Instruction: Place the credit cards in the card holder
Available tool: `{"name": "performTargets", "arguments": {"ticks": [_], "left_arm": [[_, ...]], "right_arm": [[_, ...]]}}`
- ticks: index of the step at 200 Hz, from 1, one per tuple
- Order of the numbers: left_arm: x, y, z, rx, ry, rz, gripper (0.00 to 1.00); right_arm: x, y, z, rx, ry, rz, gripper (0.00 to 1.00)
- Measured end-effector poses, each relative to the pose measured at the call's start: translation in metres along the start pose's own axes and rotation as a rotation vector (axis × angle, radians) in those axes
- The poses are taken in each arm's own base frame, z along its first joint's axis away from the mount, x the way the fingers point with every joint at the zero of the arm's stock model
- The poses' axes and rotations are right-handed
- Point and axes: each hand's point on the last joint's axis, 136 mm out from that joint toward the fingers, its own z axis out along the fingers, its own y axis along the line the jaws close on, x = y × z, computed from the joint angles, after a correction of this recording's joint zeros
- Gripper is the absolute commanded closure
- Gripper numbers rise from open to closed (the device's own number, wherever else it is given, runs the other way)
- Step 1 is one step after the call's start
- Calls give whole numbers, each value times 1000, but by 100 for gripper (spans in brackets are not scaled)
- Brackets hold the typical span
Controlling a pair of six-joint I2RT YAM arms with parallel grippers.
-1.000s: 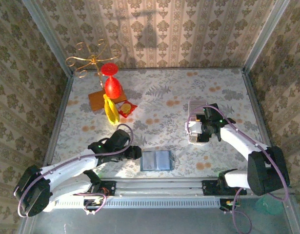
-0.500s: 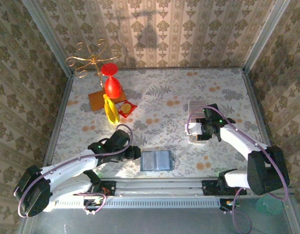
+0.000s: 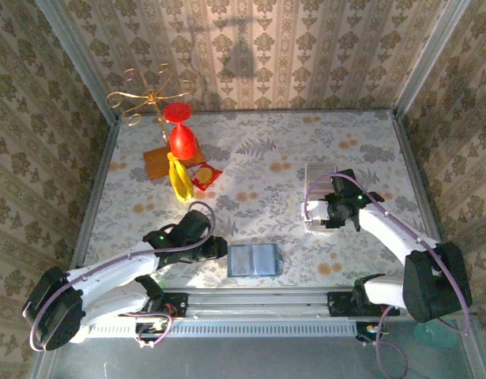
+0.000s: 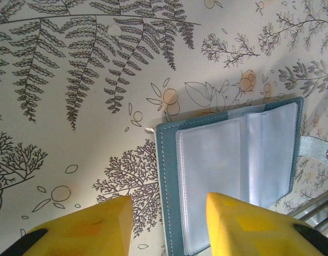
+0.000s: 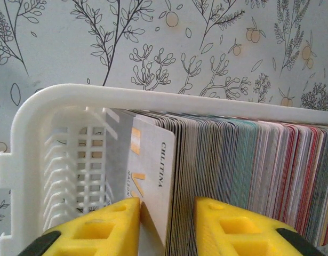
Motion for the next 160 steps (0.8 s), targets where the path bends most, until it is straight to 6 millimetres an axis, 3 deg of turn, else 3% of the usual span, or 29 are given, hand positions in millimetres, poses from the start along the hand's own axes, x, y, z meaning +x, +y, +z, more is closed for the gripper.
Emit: {"name": "performTargets", "arguments": {"ticks": [87,106,160], "left_arm": [[2,-3,2,14,15,0,61],[2,-3,3,14,18,0,60],[8,-6,5,23,44,24,53]], "right_arm": [[-3,4,-19,25,-14,7,100],[-6,9,-25,17,-23,18,100],[-50,23,-68,-29,-179,140,100]]}}
